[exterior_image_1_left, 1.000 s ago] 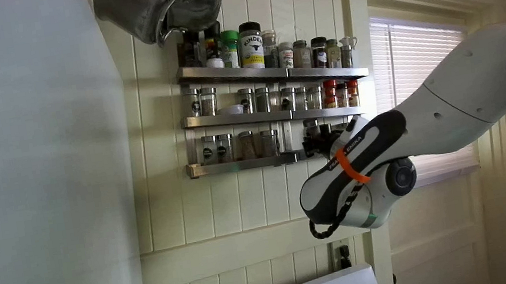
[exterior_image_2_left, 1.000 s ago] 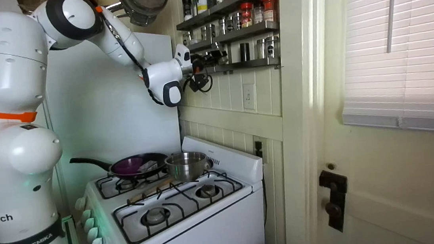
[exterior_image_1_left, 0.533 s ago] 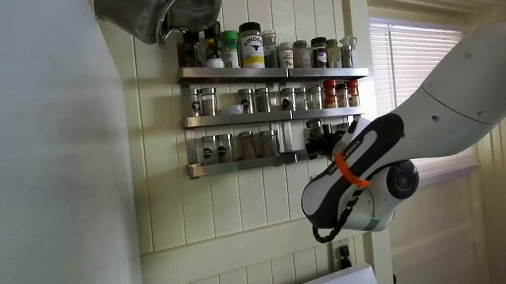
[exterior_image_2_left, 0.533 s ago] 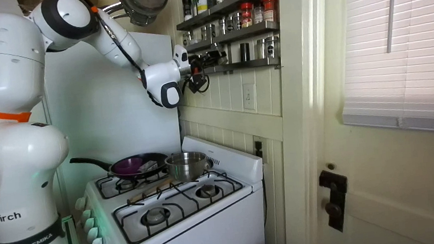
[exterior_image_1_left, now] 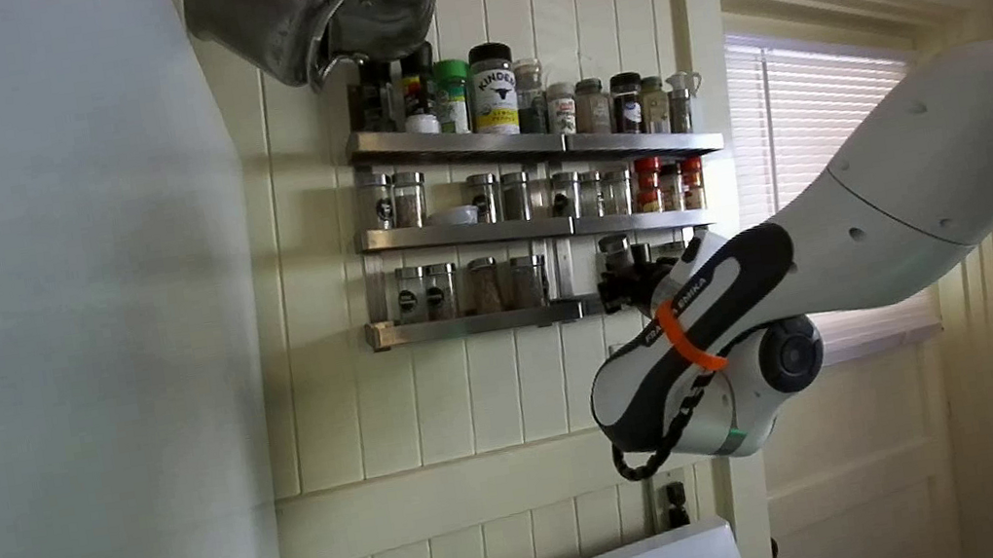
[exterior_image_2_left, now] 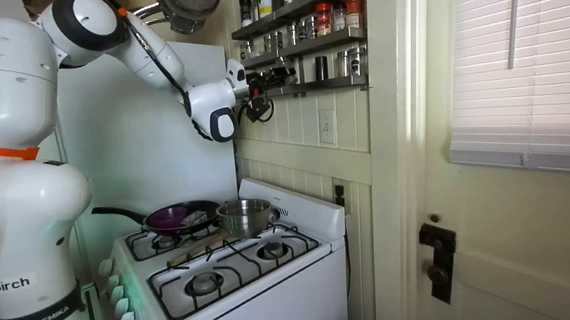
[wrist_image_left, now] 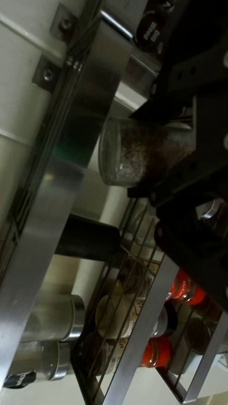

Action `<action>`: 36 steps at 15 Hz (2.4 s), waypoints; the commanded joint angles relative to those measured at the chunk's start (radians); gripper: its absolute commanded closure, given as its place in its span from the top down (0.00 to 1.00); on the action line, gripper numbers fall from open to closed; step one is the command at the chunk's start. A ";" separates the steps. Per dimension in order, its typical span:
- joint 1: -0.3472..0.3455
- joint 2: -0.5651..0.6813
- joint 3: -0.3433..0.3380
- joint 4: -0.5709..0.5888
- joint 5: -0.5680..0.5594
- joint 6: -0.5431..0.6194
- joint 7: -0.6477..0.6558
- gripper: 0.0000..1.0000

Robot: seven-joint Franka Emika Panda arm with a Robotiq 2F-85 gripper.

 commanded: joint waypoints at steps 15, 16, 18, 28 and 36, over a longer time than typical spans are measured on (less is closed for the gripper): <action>0.337 0.138 -0.297 -0.081 0.238 0.020 -0.022 0.23; 0.359 0.149 -0.315 -0.091 0.256 0.014 -0.027 0.23; 0.386 0.166 -0.327 -0.124 0.289 0.020 -0.022 0.23; 0.471 0.035 -0.307 -0.302 0.473 -0.003 -0.088 0.23; 0.303 0.018 -0.149 -0.281 0.434 0.042 -0.099 0.48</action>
